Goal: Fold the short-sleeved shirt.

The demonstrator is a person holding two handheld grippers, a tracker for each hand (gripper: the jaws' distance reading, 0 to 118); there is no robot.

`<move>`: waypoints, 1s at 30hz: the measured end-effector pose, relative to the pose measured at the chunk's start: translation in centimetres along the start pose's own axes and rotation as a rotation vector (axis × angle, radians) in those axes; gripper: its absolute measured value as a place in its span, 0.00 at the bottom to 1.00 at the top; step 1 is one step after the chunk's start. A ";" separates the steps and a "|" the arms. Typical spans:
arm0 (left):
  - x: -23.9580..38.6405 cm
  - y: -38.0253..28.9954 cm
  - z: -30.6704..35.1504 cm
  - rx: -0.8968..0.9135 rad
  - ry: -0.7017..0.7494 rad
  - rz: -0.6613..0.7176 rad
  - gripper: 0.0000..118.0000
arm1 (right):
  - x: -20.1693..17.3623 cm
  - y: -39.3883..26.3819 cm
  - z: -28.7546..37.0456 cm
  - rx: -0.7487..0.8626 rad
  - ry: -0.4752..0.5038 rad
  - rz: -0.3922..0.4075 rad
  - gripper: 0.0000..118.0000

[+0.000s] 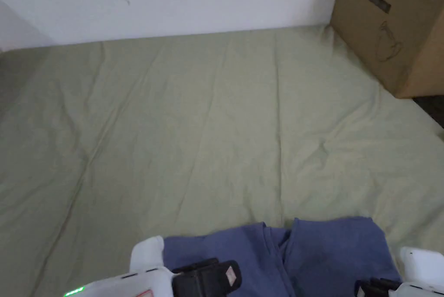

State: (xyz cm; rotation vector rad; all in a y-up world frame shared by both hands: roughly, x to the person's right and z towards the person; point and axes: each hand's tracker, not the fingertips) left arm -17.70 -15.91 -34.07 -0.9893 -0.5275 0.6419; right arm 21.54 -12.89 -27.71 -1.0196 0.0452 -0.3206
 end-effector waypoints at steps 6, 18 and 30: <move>-8.0 -0.1 2.1 0.067 -0.028 0.248 0.98 | -2.0 0.2 -1.0 -0.028 0.006 0.053 0.03; -10.3 -1.1 -4.8 -0.081 -0.127 0.304 0.14 | -4.4 0.8 -2.2 -0.070 -0.011 0.111 0.03; -14.1 0.6 2.7 -0.015 -0.094 0.296 0.15 | -5.2 0.9 -1.9 -0.076 -0.019 0.128 0.03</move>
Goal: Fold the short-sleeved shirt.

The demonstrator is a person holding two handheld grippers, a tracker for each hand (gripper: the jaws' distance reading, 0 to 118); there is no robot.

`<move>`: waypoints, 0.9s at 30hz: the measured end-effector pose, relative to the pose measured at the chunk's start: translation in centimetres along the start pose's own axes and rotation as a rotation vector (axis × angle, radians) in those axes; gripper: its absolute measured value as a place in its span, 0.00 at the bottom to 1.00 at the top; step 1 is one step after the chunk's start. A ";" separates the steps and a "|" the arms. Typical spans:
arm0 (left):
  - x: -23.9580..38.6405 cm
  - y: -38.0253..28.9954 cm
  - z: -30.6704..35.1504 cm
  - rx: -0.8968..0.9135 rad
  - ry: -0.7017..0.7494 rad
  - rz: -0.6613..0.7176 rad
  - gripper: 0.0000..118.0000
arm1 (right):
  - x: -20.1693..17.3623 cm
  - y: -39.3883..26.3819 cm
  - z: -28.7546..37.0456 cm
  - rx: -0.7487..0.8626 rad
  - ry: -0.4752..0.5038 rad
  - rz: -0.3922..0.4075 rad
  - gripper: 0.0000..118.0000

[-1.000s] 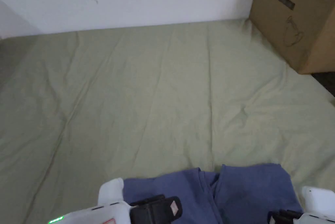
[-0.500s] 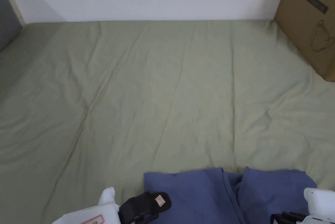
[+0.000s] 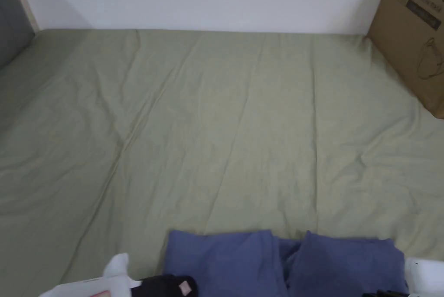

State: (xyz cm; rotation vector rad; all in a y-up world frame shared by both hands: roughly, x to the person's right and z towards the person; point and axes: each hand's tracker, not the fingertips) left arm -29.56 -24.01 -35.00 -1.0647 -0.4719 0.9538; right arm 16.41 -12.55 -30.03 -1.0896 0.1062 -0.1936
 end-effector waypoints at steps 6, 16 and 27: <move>-2.9 2.5 8.7 0.117 0.210 -0.026 0.15 | -0.3 -0.1 -0.5 -0.001 0.023 0.005 0.03; 3.7 2.2 11.8 0.201 0.355 -0.171 0.15 | 0.5 -0.9 -1.1 -0.019 0.054 -0.025 0.03; 19.8 -2.4 1.7 0.083 0.236 -0.579 0.15 | 3.7 -1.4 -0.1 0.020 0.048 -0.101 0.03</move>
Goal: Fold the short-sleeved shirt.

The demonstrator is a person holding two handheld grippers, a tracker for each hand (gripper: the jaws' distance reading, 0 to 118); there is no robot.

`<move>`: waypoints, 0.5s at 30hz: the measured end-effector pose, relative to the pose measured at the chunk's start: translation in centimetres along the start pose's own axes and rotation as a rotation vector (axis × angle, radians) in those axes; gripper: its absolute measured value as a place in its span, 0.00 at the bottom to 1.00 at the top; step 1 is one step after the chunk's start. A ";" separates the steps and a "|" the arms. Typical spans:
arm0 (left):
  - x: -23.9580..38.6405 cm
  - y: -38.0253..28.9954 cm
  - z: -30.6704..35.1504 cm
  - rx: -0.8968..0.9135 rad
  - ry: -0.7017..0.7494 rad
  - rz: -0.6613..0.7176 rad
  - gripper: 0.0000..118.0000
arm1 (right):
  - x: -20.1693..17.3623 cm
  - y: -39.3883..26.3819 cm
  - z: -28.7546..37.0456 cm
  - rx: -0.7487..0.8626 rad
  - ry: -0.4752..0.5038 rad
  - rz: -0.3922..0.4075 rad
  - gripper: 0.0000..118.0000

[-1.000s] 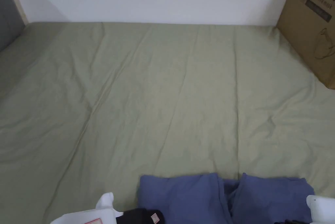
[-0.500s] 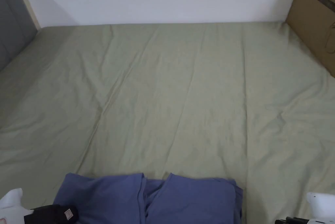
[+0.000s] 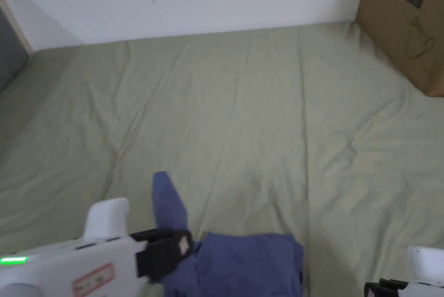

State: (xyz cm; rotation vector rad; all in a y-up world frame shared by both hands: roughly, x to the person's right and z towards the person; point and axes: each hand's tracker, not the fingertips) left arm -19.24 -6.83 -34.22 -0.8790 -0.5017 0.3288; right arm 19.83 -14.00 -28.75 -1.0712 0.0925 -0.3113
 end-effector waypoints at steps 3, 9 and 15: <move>2.6 -0.7 -5.5 -0.133 -0.074 -0.071 0.15 | 1.2 -0.3 0.3 0.003 -0.008 -0.033 0.03; 6.0 -3.9 -14.2 -0.347 -0.141 -0.084 0.78 | 3.8 -1.1 1.1 0.014 -0.042 -0.114 0.03; 5.0 -2.9 -11.4 -0.288 -0.105 -0.032 0.87 | 5.0 -1.7 1.3 0.008 -0.054 -0.141 0.03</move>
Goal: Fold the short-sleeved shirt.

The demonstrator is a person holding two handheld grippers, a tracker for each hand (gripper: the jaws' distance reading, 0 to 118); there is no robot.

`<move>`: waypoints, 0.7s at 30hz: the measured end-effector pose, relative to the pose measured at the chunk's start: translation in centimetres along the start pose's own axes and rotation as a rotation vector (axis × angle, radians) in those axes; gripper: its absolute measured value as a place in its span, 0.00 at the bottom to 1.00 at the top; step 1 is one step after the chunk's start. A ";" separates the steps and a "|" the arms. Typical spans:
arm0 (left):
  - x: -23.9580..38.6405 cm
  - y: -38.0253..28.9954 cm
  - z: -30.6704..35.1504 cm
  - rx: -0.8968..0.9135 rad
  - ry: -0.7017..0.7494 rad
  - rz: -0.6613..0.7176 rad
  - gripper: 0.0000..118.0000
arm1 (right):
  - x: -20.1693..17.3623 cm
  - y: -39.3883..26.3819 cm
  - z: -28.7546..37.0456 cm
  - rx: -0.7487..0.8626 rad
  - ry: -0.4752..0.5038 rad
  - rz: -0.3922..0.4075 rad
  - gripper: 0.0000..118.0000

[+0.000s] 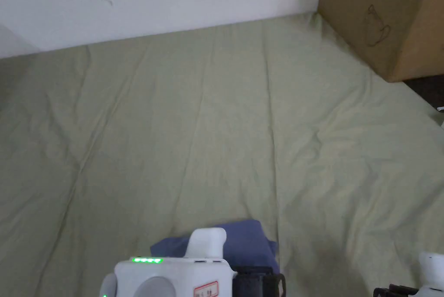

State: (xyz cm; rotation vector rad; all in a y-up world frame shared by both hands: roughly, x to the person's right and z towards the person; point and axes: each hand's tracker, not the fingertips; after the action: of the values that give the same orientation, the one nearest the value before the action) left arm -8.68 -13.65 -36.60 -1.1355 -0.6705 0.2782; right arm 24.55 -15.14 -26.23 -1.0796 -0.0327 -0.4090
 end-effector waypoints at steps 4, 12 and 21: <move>-2.5 0.6 4.5 0.162 0.013 0.113 0.62 | -0.1 0.1 -0.5 -0.003 0.000 -0.002 0.03; -4.3 1.0 0.4 0.103 0.067 0.086 0.06 | -1.1 0.2 -1.0 -0.007 0.033 0.022 0.03; -0.9 -1.6 -6.4 -0.092 0.013 -0.023 0.05 | -0.3 0.0 -0.4 -0.004 0.014 0.007 0.03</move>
State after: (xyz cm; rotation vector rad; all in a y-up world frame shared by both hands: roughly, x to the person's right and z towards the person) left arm -5.59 -19.46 -37.11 -1.2158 -0.6906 0.2221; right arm 24.16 -15.42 -26.49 -1.0810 -0.0161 -0.4103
